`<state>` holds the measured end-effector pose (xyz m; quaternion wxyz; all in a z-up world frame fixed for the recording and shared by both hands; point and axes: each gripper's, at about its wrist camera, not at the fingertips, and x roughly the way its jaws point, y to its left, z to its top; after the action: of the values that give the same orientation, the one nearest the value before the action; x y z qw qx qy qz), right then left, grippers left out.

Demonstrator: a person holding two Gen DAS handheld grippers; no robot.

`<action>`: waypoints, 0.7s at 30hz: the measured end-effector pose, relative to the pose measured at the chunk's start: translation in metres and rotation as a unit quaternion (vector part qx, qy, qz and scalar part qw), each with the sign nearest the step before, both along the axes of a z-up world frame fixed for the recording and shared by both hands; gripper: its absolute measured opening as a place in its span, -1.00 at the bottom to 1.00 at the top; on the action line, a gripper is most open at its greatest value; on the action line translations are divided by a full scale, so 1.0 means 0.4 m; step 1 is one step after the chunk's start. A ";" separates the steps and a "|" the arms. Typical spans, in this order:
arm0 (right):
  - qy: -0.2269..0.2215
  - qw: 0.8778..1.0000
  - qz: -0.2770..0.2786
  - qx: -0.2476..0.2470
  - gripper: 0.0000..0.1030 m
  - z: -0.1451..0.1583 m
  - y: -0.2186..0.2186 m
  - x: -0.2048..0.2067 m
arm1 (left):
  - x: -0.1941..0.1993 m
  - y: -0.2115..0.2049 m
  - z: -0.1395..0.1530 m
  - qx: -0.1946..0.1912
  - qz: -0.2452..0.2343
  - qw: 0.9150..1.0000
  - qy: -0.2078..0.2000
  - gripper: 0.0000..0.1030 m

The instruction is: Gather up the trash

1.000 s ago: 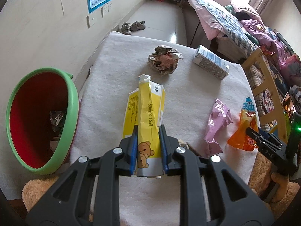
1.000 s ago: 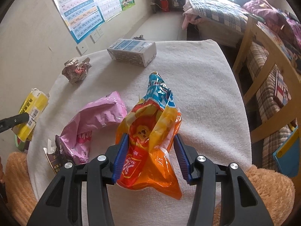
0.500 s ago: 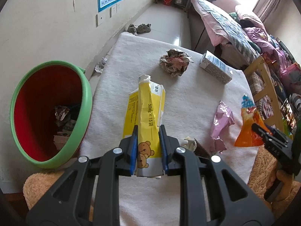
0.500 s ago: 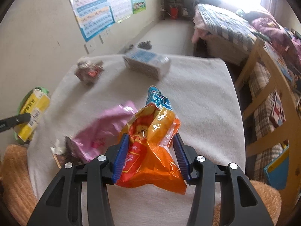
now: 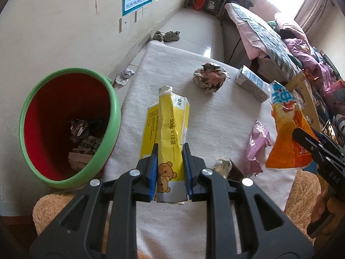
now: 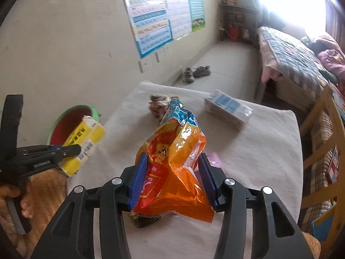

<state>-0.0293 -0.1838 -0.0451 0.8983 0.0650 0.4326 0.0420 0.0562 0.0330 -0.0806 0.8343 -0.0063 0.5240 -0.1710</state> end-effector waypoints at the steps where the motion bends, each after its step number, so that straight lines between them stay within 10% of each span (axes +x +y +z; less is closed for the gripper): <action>1: 0.000 1.000 0.002 0.001 -0.09 0.002 0.006 0.003 | 0.001 0.004 -0.001 0.000 0.002 1.000 0.000 -0.60; 21: 0.015 0.995 0.092 0.023 -0.09 -0.016 0.200 0.087 | 0.013 0.183 0.015 -0.001 0.078 0.997 -0.014 -0.60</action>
<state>0.0054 -0.1038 -0.0514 0.8822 0.0459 0.4492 0.1335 0.0612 0.1061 -0.0745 0.8524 -0.0456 0.5099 -0.1066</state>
